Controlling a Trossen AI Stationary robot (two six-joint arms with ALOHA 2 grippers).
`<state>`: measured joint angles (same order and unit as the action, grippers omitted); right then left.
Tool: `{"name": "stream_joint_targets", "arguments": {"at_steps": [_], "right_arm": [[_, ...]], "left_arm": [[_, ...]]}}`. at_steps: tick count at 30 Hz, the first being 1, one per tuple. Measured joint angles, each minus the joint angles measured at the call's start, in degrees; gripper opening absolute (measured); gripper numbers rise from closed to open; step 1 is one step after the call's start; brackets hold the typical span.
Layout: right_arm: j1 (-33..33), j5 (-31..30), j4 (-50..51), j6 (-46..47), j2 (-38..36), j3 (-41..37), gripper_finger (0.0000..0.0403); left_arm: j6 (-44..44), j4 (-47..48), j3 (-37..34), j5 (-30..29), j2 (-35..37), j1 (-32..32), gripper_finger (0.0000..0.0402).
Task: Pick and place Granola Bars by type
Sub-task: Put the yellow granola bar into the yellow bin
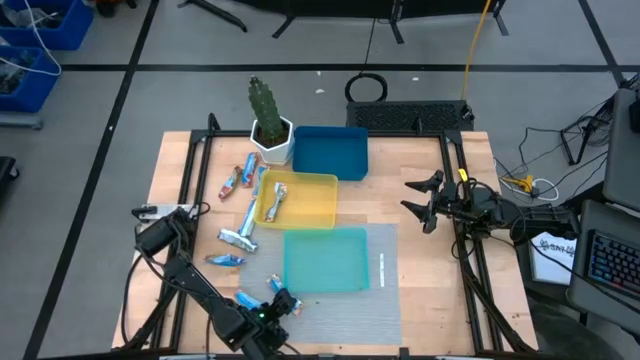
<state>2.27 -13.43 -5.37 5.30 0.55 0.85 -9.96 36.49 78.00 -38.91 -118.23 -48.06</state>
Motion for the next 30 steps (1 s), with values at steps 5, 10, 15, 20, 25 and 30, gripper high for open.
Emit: {"name": "stream_joint_targets", "arguments": {"at_steps": [5,10,15,20,25,30], "right_arm": [[0.0,0.0,0.0,0.0,0.0,0.0,0.0279],[0.0,0.0,0.0,0.0,0.0,0.0,0.0279],[0.0,0.0,0.0,0.0,0.0,0.0,0.0279],[0.0,0.0,0.0,0.0,0.0,0.0,0.0279],[0.0,0.0,0.0,0.0,0.0,0.0,0.0279],[0.0,0.0,0.0,0.0,0.0,0.0,0.0279]], "left_arm": [[-0.1,-0.3,-0.7,1.2,0.0,1.0,0.0274],[0.2,-0.6,-1.6,1.5,0.1,1.7,0.0274],[0.0,-0.7,-1.9,1.9,0.2,2.2,0.0269],[0.1,-1.3,-1.9,3.7,0.2,3.0,0.0269],[-1.6,-1.6,-1.9,5.0,0.2,3.1,0.0259],[-1.6,-1.6,-2.0,5.8,0.2,3.0,0.0218]]}}
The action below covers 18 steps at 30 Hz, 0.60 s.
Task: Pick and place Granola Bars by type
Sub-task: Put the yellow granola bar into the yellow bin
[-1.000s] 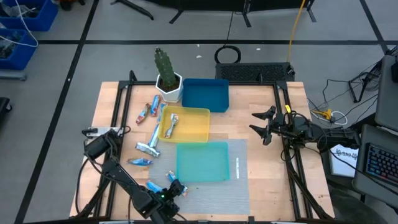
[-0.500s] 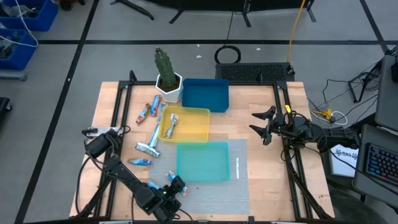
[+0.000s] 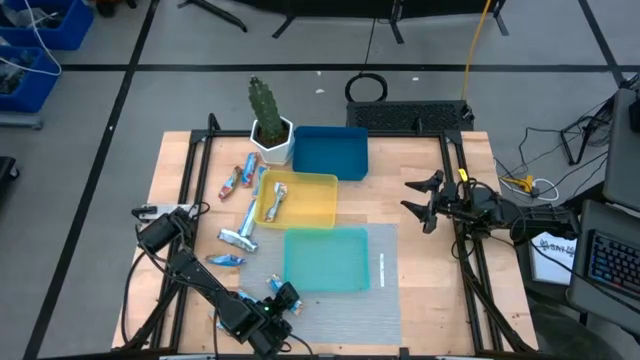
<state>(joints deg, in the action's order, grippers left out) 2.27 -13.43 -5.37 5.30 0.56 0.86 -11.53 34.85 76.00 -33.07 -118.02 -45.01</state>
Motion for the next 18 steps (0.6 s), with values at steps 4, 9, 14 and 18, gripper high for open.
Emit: {"name": "stream_joint_targets", "arguments": {"at_steps": [4,9,14,18], "right_arm": [[0.0,0.0,0.0,0.0,0.0,0.0,0.0279],[0.0,0.0,0.0,0.0,0.0,0.0,0.0279],[0.0,0.0,0.0,0.0,0.0,0.0,0.0279],[0.0,0.0,0.0,0.0,0.0,0.0,0.0279]], "left_arm": [[-0.2,0.0,0.0,1.5,0.0,0.0,0.0171],[0.1,0.1,0.0,3.1,-0.1,0.0,0.0110],[0.3,0.1,-0.1,3.2,-0.2,0.0,0.0040],[0.3,0.1,-0.1,2.6,-0.2,0.0,0.0015]]}}
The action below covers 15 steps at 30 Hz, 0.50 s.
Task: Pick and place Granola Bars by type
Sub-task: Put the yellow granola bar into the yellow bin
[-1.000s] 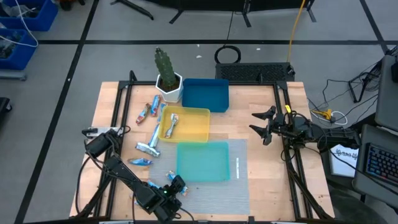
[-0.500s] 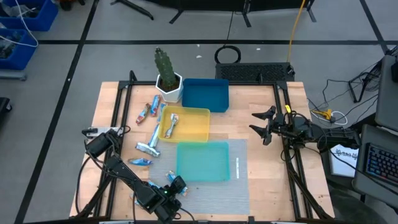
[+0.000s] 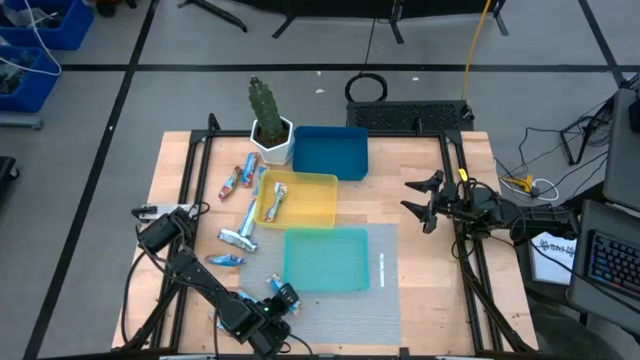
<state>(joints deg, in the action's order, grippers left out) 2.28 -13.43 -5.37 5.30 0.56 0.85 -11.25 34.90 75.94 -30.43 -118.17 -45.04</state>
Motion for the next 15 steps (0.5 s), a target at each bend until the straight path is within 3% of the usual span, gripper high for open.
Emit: {"name": "stream_joint_targets", "arguments": {"at_steps": [5,15], "right_arm": [[0.0,0.0,0.0,0.0,0.0,0.0,0.0279],[0.0,0.0,0.0,0.0,0.0,0.0,0.0279]], "left_arm": [[0.3,1.3,0.6,-3.7,-0.2,-0.3,0.0016],[-0.2,6.7,8.0,-4.4,2.9,-0.7,0.0008]]}}
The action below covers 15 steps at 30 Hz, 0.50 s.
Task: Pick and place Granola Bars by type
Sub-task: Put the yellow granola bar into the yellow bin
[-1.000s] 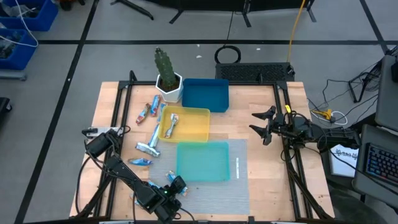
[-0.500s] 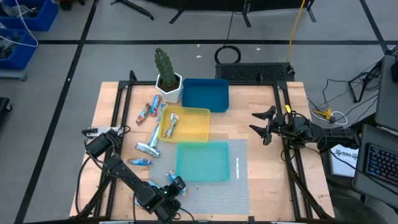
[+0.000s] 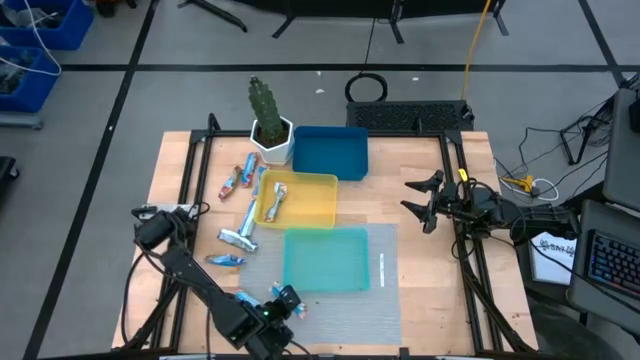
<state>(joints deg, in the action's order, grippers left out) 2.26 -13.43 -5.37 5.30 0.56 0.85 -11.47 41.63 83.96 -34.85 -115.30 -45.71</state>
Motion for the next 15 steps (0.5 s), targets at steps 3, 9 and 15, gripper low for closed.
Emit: {"name": "stream_joint_targets", "arguments": {"at_steps": [3,9,15], "right_arm": [[0.0,0.0,0.0,0.0,0.0,0.0,0.0279],[0.0,0.0,0.0,0.0,0.0,0.0,0.0279],[0.0,0.0,0.0,0.0,0.0,0.0,0.0279]], "left_arm": [[0.0,2.9,3.5,-0.2,1.3,-0.1,0.0009],[0.1,8.6,11.6,-1.0,3.9,-0.1,0.0007],[0.1,17.3,22.4,-4.2,4.0,0.3,0.0007]]}}
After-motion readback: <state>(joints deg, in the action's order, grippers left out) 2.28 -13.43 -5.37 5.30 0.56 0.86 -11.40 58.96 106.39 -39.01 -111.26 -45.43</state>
